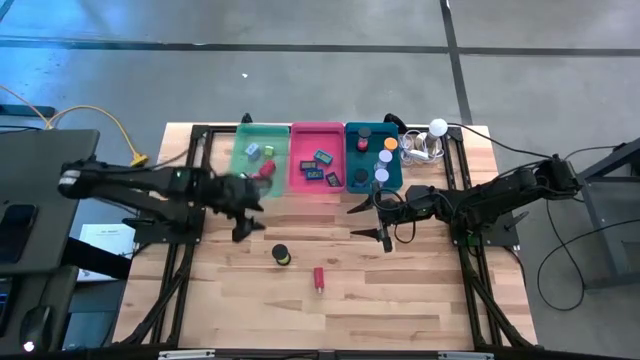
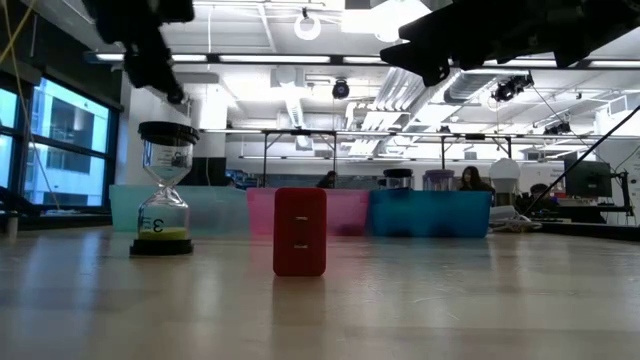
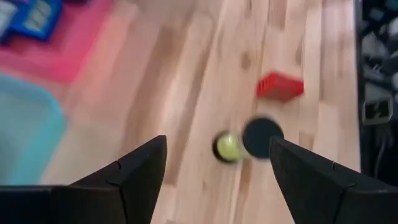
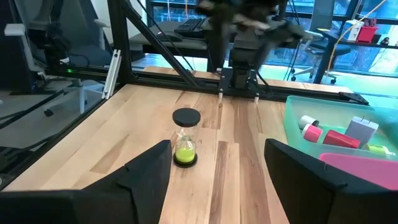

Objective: Pick & Place Office items
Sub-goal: Put the yellow black hourglass into the blue bin

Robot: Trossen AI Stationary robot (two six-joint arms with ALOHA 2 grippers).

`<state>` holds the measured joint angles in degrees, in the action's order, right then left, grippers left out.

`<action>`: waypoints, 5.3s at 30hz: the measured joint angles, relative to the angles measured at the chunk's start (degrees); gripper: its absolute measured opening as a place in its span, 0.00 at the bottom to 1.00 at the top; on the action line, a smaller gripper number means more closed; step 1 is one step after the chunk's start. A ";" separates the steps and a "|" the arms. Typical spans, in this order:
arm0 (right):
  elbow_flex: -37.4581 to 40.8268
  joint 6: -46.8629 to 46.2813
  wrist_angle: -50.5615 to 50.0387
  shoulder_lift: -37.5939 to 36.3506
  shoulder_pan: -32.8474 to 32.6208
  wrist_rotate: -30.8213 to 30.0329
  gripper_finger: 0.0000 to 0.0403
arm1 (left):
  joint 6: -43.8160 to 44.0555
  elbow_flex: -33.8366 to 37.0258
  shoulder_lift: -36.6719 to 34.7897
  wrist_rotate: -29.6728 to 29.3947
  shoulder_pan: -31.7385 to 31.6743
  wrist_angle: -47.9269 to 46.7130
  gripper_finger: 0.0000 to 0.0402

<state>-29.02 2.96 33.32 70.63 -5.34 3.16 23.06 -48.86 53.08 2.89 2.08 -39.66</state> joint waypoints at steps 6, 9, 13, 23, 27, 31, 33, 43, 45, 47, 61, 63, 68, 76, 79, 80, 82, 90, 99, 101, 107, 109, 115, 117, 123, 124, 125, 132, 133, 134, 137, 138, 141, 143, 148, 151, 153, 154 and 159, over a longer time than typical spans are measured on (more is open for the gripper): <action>0.00 -0.28 0.00 0.00 0.00 0.00 0.62 | 9.64 3.18 1.78 -9.82 15.85 2.49 0.69; 0.00 -0.33 -0.04 0.00 0.00 0.00 0.62 | 11.94 6.56 2.05 -15.69 23.13 9.01 0.69; 0.00 -0.31 -0.01 0.00 -0.02 0.00 0.62 | 12.84 11.15 3.95 -19.18 29.20 16.39 0.69; -0.02 -0.33 1.38 0.00 -0.01 0.00 0.62 | 16.27 12.32 9.27 -19.77 32.16 19.10 0.69; -0.02 -0.33 1.59 0.00 -0.02 0.00 0.62 | 16.08 12.32 11.45 -19.73 32.18 19.46 0.69; -0.02 -0.33 1.60 0.00 0.00 0.00 0.62 | 17.37 12.32 14.18 -19.71 32.18 20.72 0.69; -0.02 -0.30 1.60 0.00 -0.02 0.00 0.62 | 17.75 12.35 15.79 -19.71 32.18 21.22 0.69; -0.02 -0.22 1.18 0.00 -0.02 0.00 0.62 | 19.10 12.39 22.60 -29.75 31.68 24.41 0.66; -0.02 -0.22 1.12 0.00 -0.02 0.00 0.62 | 17.90 12.40 24.46 -30.49 32.03 26.63 0.66; -0.02 -0.19 0.95 0.00 -0.02 0.00 0.62 | 17.63 12.37 26.20 -31.54 32.07 28.14 0.66; -0.02 -0.15 1.09 0.00 -0.02 0.00 0.62 | 12.11 12.39 29.99 -34.15 31.94 36.16 0.65; -0.02 -0.15 1.16 0.00 0.00 -0.02 0.62 | 10.54 12.39 29.95 -35.37 31.94 36.52 0.65; -0.02 -0.15 1.16 0.00 -0.01 -0.16 0.62 | 7.10 12.39 29.90 -37.43 31.90 38.87 0.65; -0.02 -0.13 1.16 0.00 -0.02 -0.18 0.62 | 4.71 12.39 29.90 -37.52 30.77 40.57 0.61; -0.02 -0.13 1.16 0.00 -0.02 -0.17 0.62 | 4.71 12.39 29.90 -37.50 30.54 40.66 0.58; -0.02 -0.13 1.16 0.00 -0.02 -0.19 0.62 | 4.71 12.39 29.90 -37.46 30.54 40.65 0.56; -0.02 -0.13 1.16 0.00 -0.02 -0.19 0.62 | 4.71 12.39 29.90 -37.36 30.54 40.68 0.52; -0.02 -0.13 1.14 0.00 -0.02 -0.20 0.62 | 4.71 12.39 29.90 -37.17 30.54 40.76 0.40; -0.02 -0.13 1.16 0.00 -0.02 -0.20 0.62 | 2.54 12.10 28.27 -38.76 30.54 41.78 0.42; -0.02 -0.13 1.15 0.00 -0.02 -0.08 0.62 | 1.00 11.93 26.40 -41.03 30.56 44.05 0.42; -0.02 2.41 2.20 0.00 -0.24 2.51 0.62 | -7.54 11.89 17.79 -48.00 30.55 57.40 0.41; -0.02 4.53 4.77 0.00 -1.28 3.65 0.62 | -10.46 11.84 15.64 -49.24 30.54 63.01 0.41; -0.02 23.11 11.43 0.00 -7.98 -8.13 0.62 | -18.94 11.80 14.09 -49.62 30.53 79.85 0.41; -0.29 35.33 12.77 0.31 -10.93 -15.19 0.62 | -19.99 11.80 14.41 -49.50 29.81 84.14 0.41; -5.52 51.76 25.53 7.55 -16.59 -34.01 0.62 | -18.13 11.80 15.94 -44.79 25.20 88.13 0.41; -6.27 52.24 26.83 8.74 -16.98 -36.27 0.62 | -17.46 11.80 16.10 -43.72 24.53 88.13 0.42; -6.96 52.37 26.82 9.69 -17.27 -37.99 0.62 | -17.06 11.80 16.21 -42.71 23.95 88.10 0.42; -7.87 49.65 26.35 12.20 -17.75 -37.54 0.62 | -17.10 11.80 16.24 -40.21 22.83 88.10 0.42; -7.87 47.45 25.65 12.25 -18.08 -37.57 0.62 | -17.09 11.80 16.24 -40.19 22.83 88.09 0.42; -7.87 45.03 25.35 12.26 -18.41 -37.58 0.62 | -17.06 11.80 16.24 -40.14 22.84 88.01 0.42; -7.87 43.71 25.69 12.26 -18.73 -34.73 0.62 | -17.06 11.80 16.24 -40.10 22.97 87.69 0.42; -7.87 44.18 25.64 12.26 -18.71 -33.29 0.62 | -17.06 11.80 16.24 -40.13 23.10 87.69 0.42; -7.87 44.79 25.57 12.26 -18.69 -30.25 0.64 | -17.06 11.80 16.24 -40.12 23.51 87.50 0.42; -7.87 44.16 25.53 12.26 -18.69 -30.33 0.68 | -17.10 11.80 16.24 -40.10 23.76 87.49 0.43; -7.87 43.20 25.27 12.26 -18.67 -35.35 0.85 | -17.10 11.80 16.24 -40.14 23.71 87.49 0.43; -7.87 40.47 25.05 12.26 -18.44 -36.80 0.95 | -17.10 11.80 16.24 -40.14 23.72 87.47 0.43; -7.87 36.45 24.45 12.26 -18.23 -37.43 0.98 | -17.08 11.80 16.24 -40.14 23.72 87.49 0.43; -7.87 35.02 23.92 12.24 -18.18 -37.67 0.98 | -17.08 11.80 16.24 -40.14 23.72 87.49 0.43; -7.86 41.96 26.71 12.20 -16.31 -37.40 0.93 | -16.77 11.80 16.24 -40.19 23.48 88.42 0.43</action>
<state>-36.87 44.92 60.03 82.83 -21.65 -34.24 6.28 -37.06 69.32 -37.30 25.56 48.76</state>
